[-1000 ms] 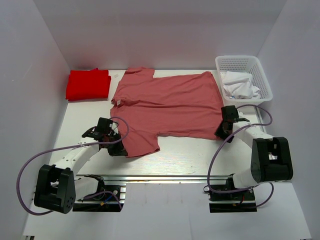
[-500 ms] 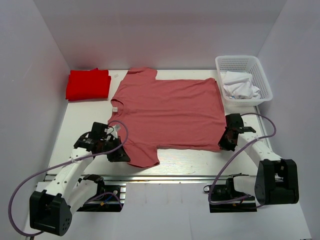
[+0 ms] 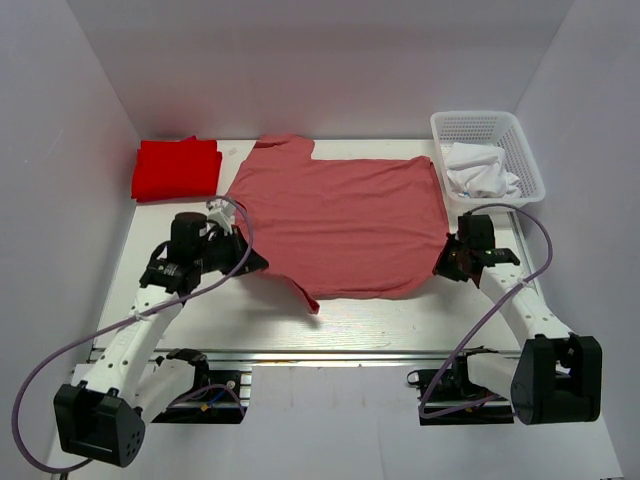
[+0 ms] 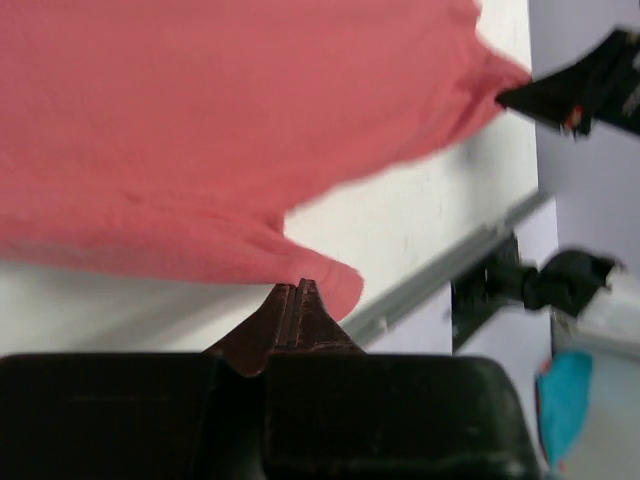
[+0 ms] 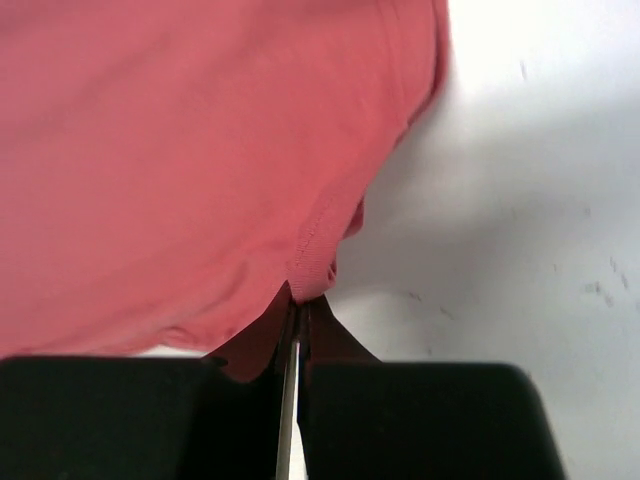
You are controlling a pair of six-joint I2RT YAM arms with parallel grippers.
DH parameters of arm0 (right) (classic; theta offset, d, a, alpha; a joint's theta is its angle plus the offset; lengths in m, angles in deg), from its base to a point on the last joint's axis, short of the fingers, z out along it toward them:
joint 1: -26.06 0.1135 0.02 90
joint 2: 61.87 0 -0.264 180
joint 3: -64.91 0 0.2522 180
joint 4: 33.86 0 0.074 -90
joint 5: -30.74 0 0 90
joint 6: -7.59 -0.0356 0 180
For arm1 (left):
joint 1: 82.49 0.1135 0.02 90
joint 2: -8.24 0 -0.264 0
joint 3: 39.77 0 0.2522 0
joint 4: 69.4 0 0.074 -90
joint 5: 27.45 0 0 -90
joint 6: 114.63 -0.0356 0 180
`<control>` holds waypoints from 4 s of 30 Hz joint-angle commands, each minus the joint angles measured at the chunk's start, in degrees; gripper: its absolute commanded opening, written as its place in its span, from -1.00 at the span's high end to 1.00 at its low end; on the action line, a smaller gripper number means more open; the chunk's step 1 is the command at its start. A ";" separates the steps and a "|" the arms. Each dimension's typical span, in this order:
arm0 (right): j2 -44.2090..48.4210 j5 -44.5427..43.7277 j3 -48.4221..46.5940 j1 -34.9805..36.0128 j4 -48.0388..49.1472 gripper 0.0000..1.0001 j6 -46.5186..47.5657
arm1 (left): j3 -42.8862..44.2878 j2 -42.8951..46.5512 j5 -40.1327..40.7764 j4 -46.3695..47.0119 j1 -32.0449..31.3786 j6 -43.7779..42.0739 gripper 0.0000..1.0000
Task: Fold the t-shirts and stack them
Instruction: Grap the side of the flattened tshirt closest away from the robot with both arms, then fold the flattened tshirt in 1/3 of the way
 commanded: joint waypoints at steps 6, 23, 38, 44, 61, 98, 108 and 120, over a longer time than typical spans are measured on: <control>-4.31 -0.05 -8.40 0.19 8.04 1.00 1.81 | 11.78 -12.88 18.44 9.83 0.40 2.22 1.00; -17.93 -6.57 -22.30 -0.07 7.33 1.00 3.92 | 29.63 -32.94 29.43 12.89 1.46 -3.40 1.00; -34.10 -13.95 -37.59 -0.16 1.98 1.00 3.65 | 34.11 -41.81 34.27 18.87 1.99 -11.31 1.00; -39.02 -14.39 -41.10 -0.25 1.71 1.00 2.77 | 36.65 -47.25 37.33 22.48 1.99 -14.04 0.96; -37.28 4.22 -41.91 0.63 7.59 -0.24 11.91 | 56.62 -61.51 38.85 6.39 3.66 -12.81 -1.00; -42.91 13.89 -23.28 4.41 23.68 -0.81 1.03 | 11.98 -44.74 24.42 12.04 3.74 -3.59 -1.00; -11.89 17.77 2.22 9.94 14.46 -0.81 3.65 | -4.55 -13.90 29.44 -12.21 2.69 8.63 -1.00; 3.87 20.77 2.75 10.92 28.96 -0.81 7.34 | 8.44 -9.10 27.34 1.19 2.69 -1.19 -1.00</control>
